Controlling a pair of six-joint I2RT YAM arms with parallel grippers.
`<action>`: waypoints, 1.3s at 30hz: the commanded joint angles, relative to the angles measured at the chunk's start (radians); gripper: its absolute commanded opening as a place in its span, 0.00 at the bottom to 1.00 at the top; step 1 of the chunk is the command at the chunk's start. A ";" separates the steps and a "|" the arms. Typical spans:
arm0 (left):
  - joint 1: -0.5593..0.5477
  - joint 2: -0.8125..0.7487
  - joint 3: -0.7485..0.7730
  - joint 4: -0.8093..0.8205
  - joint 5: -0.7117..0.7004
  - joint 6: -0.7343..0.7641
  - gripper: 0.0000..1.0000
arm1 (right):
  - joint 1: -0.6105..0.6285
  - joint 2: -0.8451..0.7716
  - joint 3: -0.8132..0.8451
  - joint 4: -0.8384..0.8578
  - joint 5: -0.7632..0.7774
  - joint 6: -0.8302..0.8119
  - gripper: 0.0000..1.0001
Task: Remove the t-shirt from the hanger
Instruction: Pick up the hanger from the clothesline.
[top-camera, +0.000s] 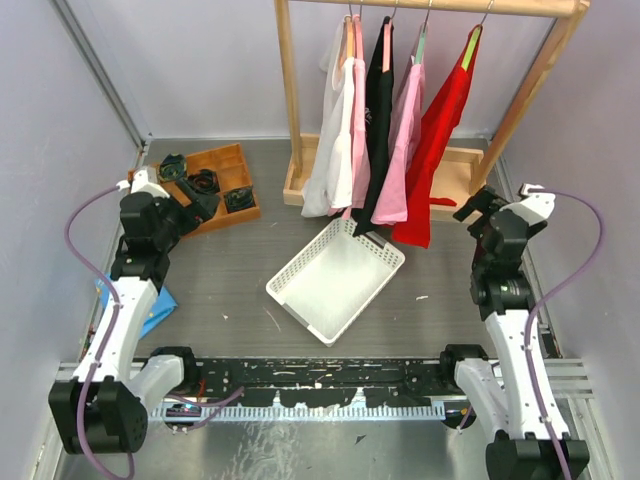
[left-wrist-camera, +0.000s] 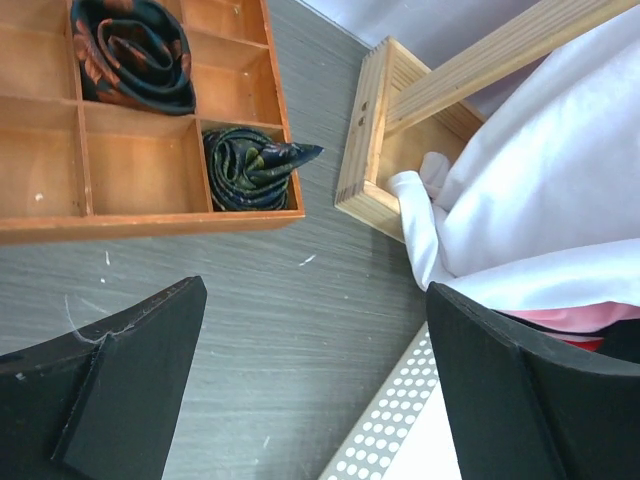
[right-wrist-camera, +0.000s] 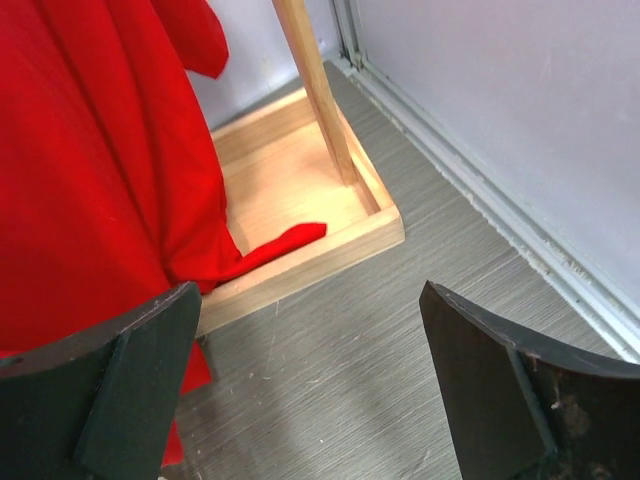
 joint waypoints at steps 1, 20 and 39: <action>0.004 -0.072 0.053 -0.128 -0.015 -0.082 0.98 | 0.001 -0.051 0.152 -0.141 -0.001 -0.046 0.97; 0.004 -0.147 0.168 -0.360 0.015 0.087 0.98 | 0.000 -0.029 0.574 -0.372 -0.161 -0.128 0.97; 0.003 -0.155 0.227 -0.400 0.111 0.142 0.98 | 0.001 0.113 0.880 -0.413 -0.297 -0.093 0.95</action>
